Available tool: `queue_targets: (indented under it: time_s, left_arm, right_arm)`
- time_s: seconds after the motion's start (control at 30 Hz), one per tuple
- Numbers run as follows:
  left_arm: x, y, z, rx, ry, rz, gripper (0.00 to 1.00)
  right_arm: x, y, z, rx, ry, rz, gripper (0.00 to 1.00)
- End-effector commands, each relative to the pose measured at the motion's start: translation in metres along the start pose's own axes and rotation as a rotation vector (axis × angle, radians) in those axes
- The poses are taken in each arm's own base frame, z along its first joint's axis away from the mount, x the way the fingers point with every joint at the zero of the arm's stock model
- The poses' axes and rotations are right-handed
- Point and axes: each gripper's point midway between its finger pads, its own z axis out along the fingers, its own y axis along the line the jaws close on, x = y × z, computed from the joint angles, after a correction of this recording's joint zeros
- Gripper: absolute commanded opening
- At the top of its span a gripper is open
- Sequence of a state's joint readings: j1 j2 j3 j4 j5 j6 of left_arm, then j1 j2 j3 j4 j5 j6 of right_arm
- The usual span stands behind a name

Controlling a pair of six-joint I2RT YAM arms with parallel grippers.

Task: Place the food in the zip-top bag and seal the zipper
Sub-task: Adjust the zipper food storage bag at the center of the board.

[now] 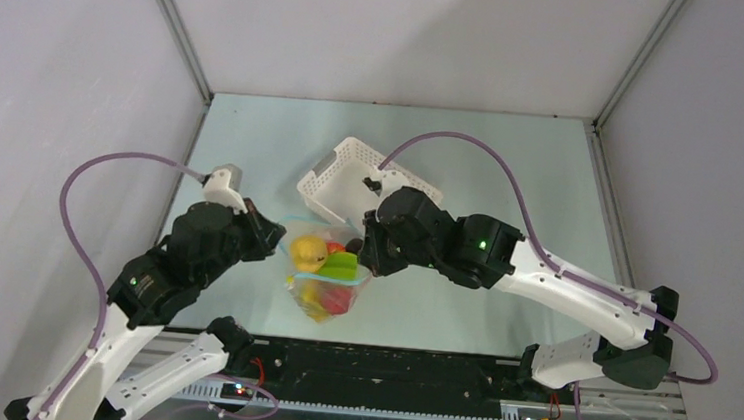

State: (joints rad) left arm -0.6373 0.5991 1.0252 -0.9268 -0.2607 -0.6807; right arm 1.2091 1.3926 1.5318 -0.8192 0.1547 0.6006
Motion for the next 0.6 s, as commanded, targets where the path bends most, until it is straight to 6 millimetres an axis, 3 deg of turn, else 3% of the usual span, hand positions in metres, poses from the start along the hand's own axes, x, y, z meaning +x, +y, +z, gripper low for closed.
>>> queue_targets:
  time_s: [0.0, 0.23, 0.4, 0.5, 0.53, 0.57]
  left_arm:
    - [-0.009, -0.032, 0.008, 0.133, -0.008, 0.031, 0.00]
    - [0.015, -0.070, 0.019, 0.350, 0.091, 0.071, 0.02]
    - [0.026, -0.070, 0.025, 0.360, 0.129, 0.091, 0.09]
    - [0.025, -0.060, 0.024, 0.319, 0.118, 0.098, 0.33]
    - [0.024, -0.058, 0.023, 0.312, 0.110, 0.101, 0.56]
    - [0.022, -0.053, 0.019, 0.295, 0.091, 0.106, 0.69]
  right_arm:
    - [-0.018, 0.021, -0.007, -0.089, -0.075, 0.031, 0.00]
    - [-0.026, 0.011, 0.008, -0.038, -0.154, 0.126, 0.00]
    - [-0.034, -0.009, 0.019, 0.046, -0.220, 0.232, 0.00]
    - [-0.038, -0.016, 0.023, 0.056, -0.241, 0.284, 0.00]
    - [-0.036, -0.017, 0.025, 0.056, -0.238, 0.299, 0.00]
    - [-0.037, -0.018, 0.025, 0.051, -0.241, 0.311, 0.00]
